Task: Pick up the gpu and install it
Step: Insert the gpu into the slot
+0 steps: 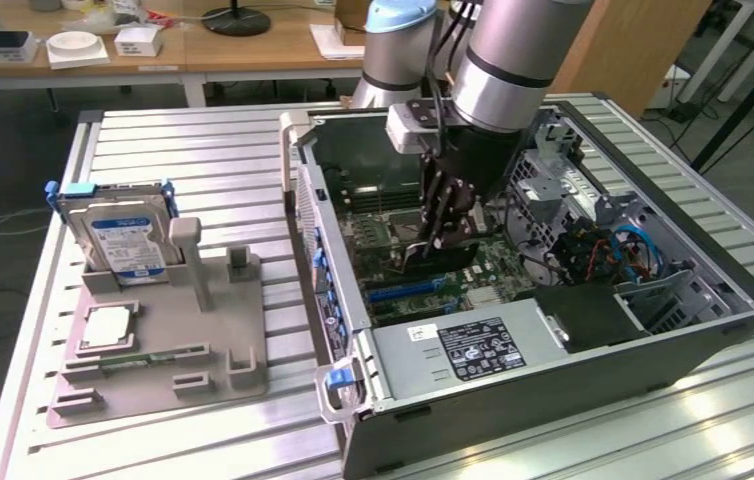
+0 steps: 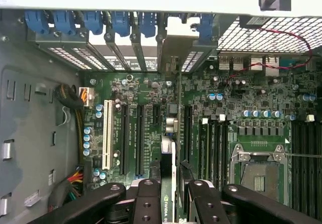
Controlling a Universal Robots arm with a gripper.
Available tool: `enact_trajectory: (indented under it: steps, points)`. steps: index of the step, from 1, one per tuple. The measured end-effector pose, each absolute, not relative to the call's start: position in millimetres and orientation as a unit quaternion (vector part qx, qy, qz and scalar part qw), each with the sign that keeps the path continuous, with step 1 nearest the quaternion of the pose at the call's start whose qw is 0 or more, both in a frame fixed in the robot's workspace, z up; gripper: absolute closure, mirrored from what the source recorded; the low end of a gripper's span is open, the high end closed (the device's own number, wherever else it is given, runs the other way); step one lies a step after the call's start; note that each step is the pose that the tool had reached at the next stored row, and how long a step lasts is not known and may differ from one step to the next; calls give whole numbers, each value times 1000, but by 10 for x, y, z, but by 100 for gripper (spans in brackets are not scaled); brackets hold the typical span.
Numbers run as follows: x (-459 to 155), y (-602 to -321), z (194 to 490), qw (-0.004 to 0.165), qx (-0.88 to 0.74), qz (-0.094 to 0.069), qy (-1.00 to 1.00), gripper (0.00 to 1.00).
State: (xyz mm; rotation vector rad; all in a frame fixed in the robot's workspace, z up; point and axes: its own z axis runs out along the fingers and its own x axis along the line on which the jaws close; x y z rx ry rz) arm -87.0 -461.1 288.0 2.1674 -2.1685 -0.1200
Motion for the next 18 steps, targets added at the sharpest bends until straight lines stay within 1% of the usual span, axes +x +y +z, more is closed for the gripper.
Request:
enact_trajectory:
  steps: [18]
  points:
    - [-940, -4612, 2741, 37, 706, -39, -706, 74]
